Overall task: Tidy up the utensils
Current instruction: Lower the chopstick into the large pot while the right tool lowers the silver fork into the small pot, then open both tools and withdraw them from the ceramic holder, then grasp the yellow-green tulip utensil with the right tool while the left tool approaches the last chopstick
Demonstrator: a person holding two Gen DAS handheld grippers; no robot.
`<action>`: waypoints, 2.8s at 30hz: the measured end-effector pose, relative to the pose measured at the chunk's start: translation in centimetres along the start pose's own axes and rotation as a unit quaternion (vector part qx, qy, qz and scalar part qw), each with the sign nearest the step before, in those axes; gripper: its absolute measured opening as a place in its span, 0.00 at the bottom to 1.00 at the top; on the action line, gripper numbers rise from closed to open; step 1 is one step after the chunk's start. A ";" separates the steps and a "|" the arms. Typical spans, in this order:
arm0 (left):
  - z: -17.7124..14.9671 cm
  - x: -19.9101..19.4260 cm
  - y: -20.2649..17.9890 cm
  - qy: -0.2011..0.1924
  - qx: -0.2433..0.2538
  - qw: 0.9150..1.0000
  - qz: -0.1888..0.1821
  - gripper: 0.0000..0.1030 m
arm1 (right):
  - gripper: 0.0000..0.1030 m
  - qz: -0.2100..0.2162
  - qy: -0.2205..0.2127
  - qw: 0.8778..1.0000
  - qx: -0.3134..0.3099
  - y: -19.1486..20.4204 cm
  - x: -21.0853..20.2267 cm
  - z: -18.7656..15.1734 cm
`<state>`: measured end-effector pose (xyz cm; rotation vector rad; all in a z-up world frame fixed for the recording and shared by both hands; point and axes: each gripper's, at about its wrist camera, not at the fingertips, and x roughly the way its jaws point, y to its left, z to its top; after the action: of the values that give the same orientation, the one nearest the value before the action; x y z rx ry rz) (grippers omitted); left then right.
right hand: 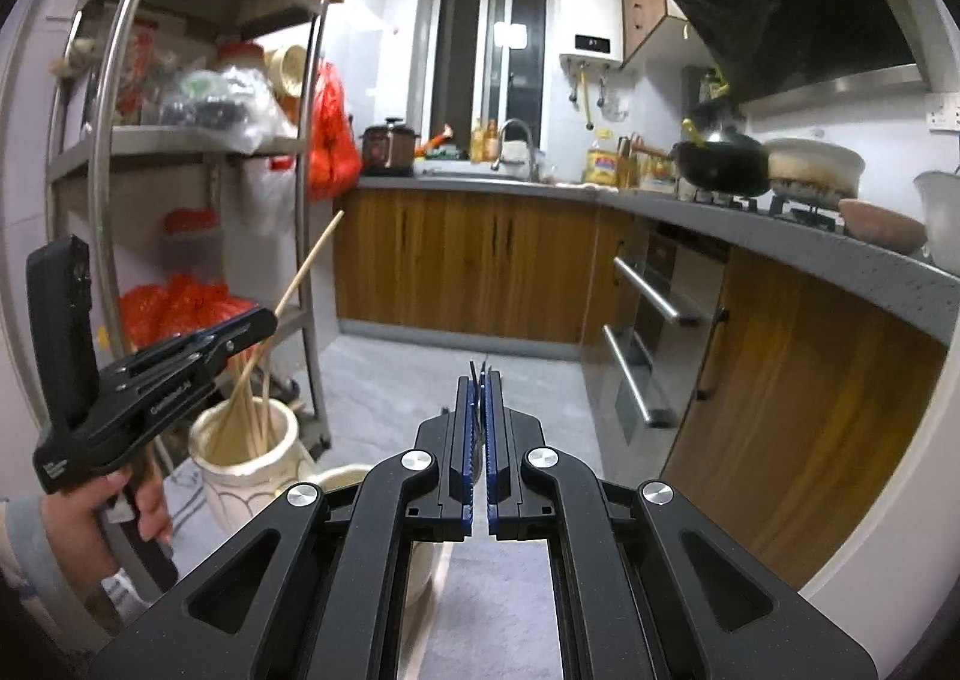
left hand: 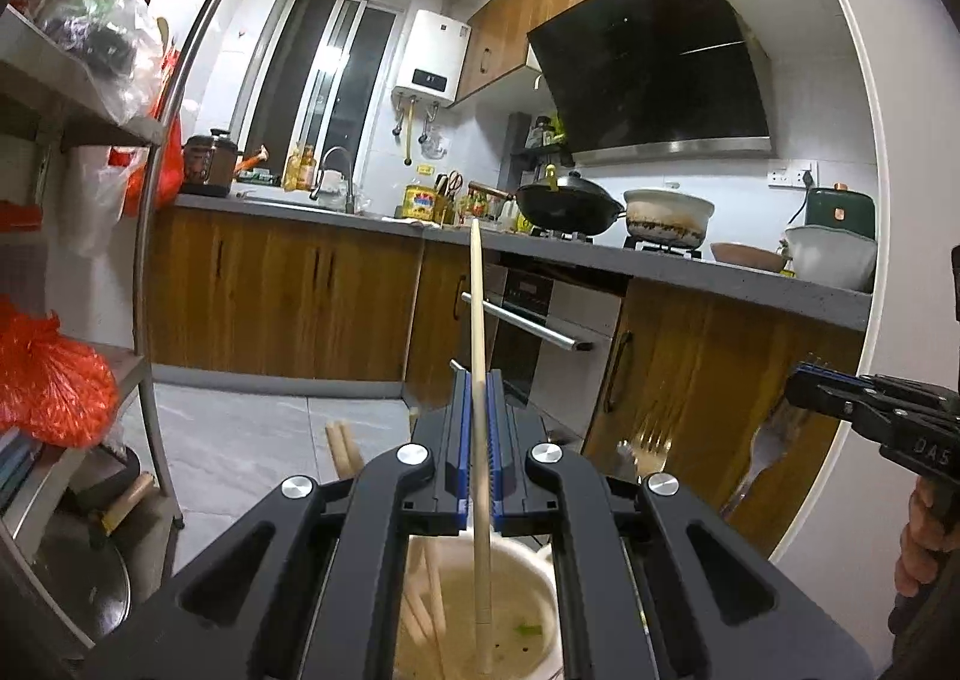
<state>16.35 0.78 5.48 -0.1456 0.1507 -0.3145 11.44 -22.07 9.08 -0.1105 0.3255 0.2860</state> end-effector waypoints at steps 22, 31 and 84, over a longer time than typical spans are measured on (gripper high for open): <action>-1.7 -4.0 2.1 0.024 -0.002 0.999 0.023 0.04 | 0.05 -0.008 0.062 0.998 -0.009 1.9 4.4 -2.8; -1.4 -4.6 -0.2 0.037 0.046 0.998 0.037 0.04 | 0.26 0.000 0.060 0.998 0.006 1.4 4.4 -2.9; -2.8 -11.8 -4.1 0.119 0.043 0.988 0.093 0.95 | 0.95 0.042 0.060 0.996 0.054 1.5 -1.9 -6.3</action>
<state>3.59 0.31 4.85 -0.0079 0.3844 -0.1516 7.41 -22.05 3.69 -0.0073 0.4650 0.3456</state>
